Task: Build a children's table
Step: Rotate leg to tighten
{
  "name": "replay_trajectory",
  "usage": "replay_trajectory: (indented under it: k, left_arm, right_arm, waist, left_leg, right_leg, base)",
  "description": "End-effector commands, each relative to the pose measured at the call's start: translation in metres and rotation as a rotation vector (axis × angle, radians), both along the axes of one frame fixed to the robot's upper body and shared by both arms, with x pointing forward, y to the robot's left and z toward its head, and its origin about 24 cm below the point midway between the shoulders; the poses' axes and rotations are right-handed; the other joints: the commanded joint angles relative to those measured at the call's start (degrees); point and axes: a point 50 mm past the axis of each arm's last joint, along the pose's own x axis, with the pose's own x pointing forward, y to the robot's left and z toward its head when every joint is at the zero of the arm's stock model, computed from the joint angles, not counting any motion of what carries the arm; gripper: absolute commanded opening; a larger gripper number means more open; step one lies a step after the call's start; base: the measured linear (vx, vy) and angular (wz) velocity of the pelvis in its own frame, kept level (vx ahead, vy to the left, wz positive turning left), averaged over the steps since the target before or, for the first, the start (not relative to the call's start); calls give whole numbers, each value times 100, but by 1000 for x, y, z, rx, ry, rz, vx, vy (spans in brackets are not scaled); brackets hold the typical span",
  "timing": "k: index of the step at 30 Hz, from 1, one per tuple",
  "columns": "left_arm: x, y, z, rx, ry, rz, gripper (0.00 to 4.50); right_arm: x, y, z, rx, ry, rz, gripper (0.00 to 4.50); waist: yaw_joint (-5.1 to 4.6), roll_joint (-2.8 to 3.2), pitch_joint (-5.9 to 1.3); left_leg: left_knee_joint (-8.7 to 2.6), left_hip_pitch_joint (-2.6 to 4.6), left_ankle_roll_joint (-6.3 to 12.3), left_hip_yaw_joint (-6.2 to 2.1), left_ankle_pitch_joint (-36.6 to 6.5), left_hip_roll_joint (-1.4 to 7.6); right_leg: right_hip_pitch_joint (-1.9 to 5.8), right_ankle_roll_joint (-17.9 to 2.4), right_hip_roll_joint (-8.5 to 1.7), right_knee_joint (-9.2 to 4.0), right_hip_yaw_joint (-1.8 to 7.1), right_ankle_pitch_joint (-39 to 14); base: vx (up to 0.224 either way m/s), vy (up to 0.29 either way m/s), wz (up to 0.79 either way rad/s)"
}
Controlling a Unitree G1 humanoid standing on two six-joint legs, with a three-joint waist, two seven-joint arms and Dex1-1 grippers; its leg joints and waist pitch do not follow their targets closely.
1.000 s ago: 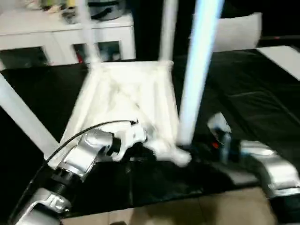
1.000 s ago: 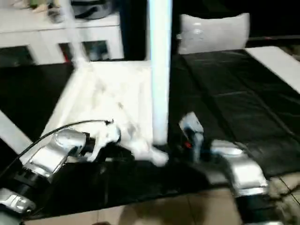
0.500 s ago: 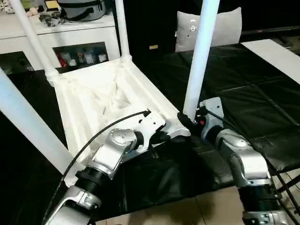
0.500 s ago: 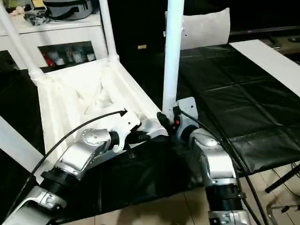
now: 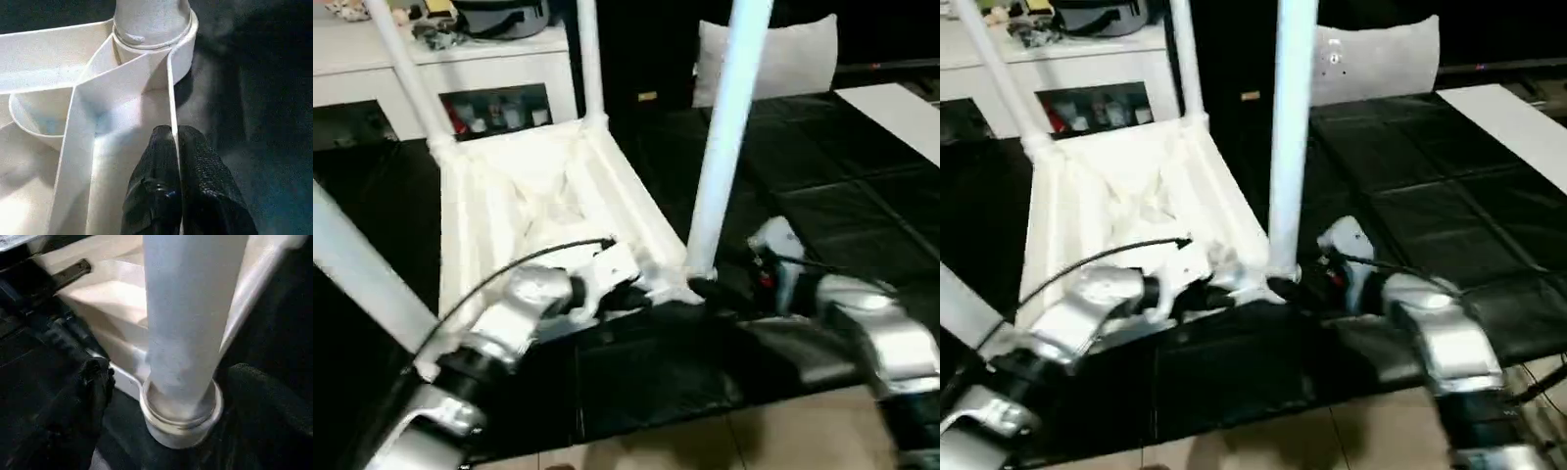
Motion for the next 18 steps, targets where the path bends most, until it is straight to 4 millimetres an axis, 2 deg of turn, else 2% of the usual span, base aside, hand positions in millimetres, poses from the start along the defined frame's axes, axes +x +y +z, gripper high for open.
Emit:
replay_trajectory:
  k: [1, 2, 3, 5, 7, 11, 15, 18]
  left_arm:
    - [-5, -10, 13, -35, -44, -140, 0]
    - [-6, -10, 14, -34, -44, -157, 0]
    - [-10, -7, 14, -12, -34, -232, 0]
    - [-12, -6, 14, 3, -28, -268, 0]
    - [-16, -3, 13, 26, -19, -325, 0]
    - [-20, 2, 11, 70, -3, -407, 0]
    - [-16, 5, 12, 84, -6, -418, 0]
    - [-13, 6, 13, 93, -18, -418, 0]
  right_arm:
    - [-4, 4, 3, 19, 7, 104, 402]
    - [-4, 3, 3, 21, 11, 123, 402]
    - [-5, -1, 3, 9, 21, 171, 402]
    - [-4, -3, 2, -3, 21, 187, 402]
    - [-3, -6, 3, -9, 22, 209, 376]
    - [-4, -5, 7, 20, 50, 302, 343]
    - [-6, -7, 6, -14, 58, 361, 311]
    - [-6, -6, 5, 1, 75, 390, 284]
  waist:
    - [28, -119, -398]
    - [58, -102, -405]
    - [87, -120, -410]
    - [131, -111, -406]
    - [170, -101, -413]
    - [225, -109, -397]
    - [298, -126, -403]
    - [298, -135, -398]
  left_leg:
    - [-337, 8, 548, -32, -853, 191]
    - [-334, 26, 565, -31, -812, 207]
    - [-331, 17, 575, -28, -764, 214]
    - [-331, 26, 571, -26, -785, 225]
    - [-330, 40, 539, -26, -807, 233]
    - [-338, 48, 489, -21, -964, 238]
    - [-330, 45, 468, -18, -889, 236]
    - [-331, 34, 440, -24, -944, 228]
  right_leg:
    - [357, -1090, -341, -410, 280, -1296]
    - [338, -1117, -338, -405, 284, -1266]
    - [336, -1153, -336, -386, 286, -1177]
    - [320, -1200, -342, -378, 287, -1176]
    - [310, -1252, -343, -364, 287, -1131]
    - [321, -1212, -350, -375, 294, -1295]
    - [312, -1178, -358, -371, 301, -1329]
    - [319, -1125, -357, -385, 294, -1486]
  base:
    - [0, 0, 0]
    - [0, 0, 0]
    - [0, 0, 0]
    - [0, 0, 0]
    - [0, 0, 0]
    - [0, 0, 0]
    - [0, 0, 0]
    - [0, 0, 0]
